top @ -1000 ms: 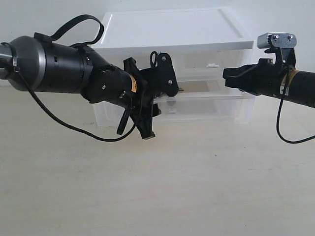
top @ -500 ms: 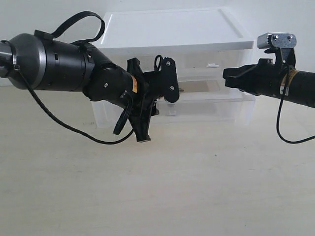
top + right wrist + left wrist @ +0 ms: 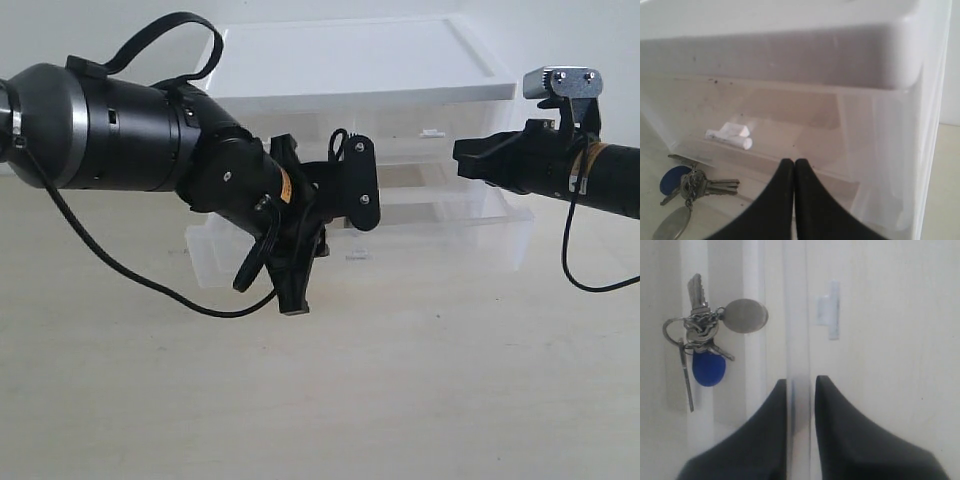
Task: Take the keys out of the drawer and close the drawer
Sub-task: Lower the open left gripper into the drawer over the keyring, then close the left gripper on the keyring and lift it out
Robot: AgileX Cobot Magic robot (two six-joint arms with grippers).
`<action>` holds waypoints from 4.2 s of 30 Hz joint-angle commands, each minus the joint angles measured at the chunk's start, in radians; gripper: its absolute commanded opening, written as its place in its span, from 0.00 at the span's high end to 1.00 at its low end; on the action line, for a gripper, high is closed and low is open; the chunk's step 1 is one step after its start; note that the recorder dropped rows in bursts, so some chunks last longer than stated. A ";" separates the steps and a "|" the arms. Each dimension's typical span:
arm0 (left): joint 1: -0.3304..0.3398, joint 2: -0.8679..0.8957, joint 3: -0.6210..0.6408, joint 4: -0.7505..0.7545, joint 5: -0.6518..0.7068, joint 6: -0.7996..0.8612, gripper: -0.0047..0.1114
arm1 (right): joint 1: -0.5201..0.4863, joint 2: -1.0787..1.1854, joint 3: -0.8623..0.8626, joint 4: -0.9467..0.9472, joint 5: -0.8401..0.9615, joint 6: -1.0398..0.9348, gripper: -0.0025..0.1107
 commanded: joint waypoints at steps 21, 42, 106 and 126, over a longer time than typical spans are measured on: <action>-0.002 -0.119 0.022 -0.129 -0.042 -0.090 0.41 | -0.007 0.000 -0.016 0.049 0.019 0.000 0.98; 0.011 0.084 -0.267 -0.214 0.058 -0.816 0.41 | -0.007 0.000 -0.016 0.043 0.019 0.017 0.98; 0.070 0.277 -0.273 0.093 -0.094 -1.023 0.92 | -0.007 0.000 -0.016 0.047 0.020 0.023 0.98; 0.000 0.089 -0.273 0.211 -0.071 -0.951 0.92 | -0.007 0.000 -0.016 0.047 0.020 0.023 0.98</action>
